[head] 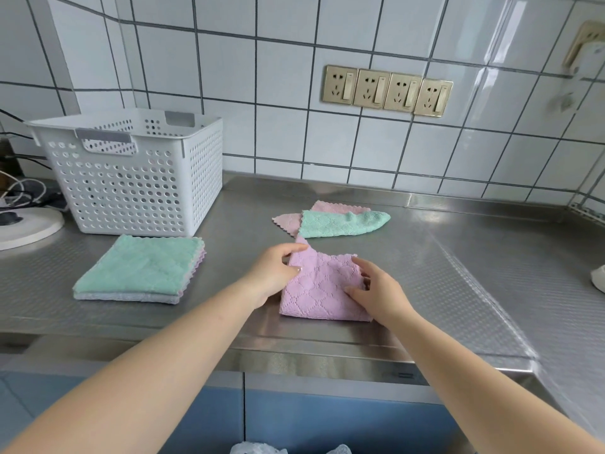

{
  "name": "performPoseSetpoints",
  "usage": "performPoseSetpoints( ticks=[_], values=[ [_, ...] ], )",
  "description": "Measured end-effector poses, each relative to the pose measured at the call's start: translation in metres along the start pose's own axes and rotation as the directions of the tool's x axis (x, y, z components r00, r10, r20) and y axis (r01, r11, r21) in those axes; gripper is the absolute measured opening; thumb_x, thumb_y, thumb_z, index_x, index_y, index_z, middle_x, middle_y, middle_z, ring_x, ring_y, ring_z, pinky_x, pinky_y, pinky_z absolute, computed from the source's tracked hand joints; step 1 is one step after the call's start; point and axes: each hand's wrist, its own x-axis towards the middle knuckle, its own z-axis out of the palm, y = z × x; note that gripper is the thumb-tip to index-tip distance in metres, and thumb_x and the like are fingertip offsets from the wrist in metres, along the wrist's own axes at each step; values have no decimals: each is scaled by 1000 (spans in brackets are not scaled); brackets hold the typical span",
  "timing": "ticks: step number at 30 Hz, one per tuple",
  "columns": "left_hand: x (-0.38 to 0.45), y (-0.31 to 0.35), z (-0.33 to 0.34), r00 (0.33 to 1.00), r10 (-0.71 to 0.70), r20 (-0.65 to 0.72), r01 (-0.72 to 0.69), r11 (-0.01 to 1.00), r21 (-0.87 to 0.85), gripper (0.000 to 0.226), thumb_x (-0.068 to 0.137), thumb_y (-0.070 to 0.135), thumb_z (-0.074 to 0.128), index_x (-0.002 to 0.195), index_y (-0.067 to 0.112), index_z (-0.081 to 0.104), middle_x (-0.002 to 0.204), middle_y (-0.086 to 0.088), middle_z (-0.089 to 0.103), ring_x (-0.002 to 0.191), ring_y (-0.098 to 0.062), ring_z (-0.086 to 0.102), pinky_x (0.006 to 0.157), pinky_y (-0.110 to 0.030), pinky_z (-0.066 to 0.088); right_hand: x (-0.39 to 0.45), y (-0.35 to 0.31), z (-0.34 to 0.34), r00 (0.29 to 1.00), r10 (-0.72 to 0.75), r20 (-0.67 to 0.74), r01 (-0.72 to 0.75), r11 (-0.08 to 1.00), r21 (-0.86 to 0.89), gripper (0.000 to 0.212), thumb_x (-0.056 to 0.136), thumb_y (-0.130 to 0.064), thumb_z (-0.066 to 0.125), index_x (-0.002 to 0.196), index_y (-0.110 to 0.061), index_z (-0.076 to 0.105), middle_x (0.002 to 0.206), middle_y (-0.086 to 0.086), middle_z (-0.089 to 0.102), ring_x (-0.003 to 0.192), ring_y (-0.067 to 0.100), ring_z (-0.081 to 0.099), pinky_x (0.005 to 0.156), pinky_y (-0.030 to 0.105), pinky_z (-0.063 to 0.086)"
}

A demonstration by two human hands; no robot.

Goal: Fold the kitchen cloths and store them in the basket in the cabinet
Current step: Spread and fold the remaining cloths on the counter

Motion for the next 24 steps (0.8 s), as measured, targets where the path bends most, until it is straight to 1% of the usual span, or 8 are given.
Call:
performPoseSetpoints(
  ticks=[2,4,7,9,11,15,19,24],
  values=[
    [0,3,-10,1000,21,-10,-21,998,-58,49,87,-8,54,129,18,55,131,1,52,108,-3,50,91,-17,41,1,-10,1,1000,4,-5,-4,996,93,62,81,-22,69,137,-30,44,128,1,54,110,19,57,93,30,45],
    [-2,7,-28,998,46,-33,-51,986,-157,48,88,-8,54,129,16,54,131,3,50,105,5,50,85,-10,43,0,-26,4,1000,25,2,-25,957,289,53,80,-21,71,127,-34,52,122,-4,53,99,15,61,83,28,48],
    [-7,15,-72,995,29,-94,-51,971,-235,46,88,-7,56,128,16,56,133,-2,52,119,-8,51,100,-29,45,1,-61,19,986,23,162,-121,772,624,30,83,-14,69,104,-34,63,115,-4,59,81,14,60,69,28,46],
    [-13,18,-110,990,16,-140,-43,979,-197,44,88,-5,58,126,17,58,132,-4,54,119,-12,53,98,-30,47,6,-90,34,956,-31,291,-198,665,720,24,86,-9,65,103,-27,65,110,3,62,81,17,57,70,32,43],
    [-17,17,-149,980,7,-197,-25,996,-88,43,88,0,60,127,18,57,134,-6,53,119,-14,52,100,-30,46,13,-122,51,934,-86,347,-208,658,723,23,87,-9,64,106,-22,65,100,2,64,79,15,58,68,27,45],
    [-27,0,-214,970,-3,-243,65,967,248,49,90,14,60,137,21,47,144,-1,44,128,-15,43,101,-25,31,27,-182,87,923,-123,366,-177,707,685,28,87,-11,65,113,-19,62,88,-1,62,66,10,53,48,16,43],
    [-40,-24,-254,957,-36,-288,135,932,335,53,90,15,61,140,18,42,148,-2,38,131,-13,39,99,-21,29,36,-216,127,910,-149,388,-132,781,611,33,86,-13,66,119,-17,62,91,4,59,68,17,47,52,21,38],
    [-44,-43,-273,949,-67,-309,199,886,419,52,90,19,62,139,17,45,146,-5,41,132,-18,41,98,-20,27,42,-227,154,906,-137,399,-110,837,536,37,85,-15,68,121,-19,61,78,-6,59,46,6,41,49,19,38]
  ],
)
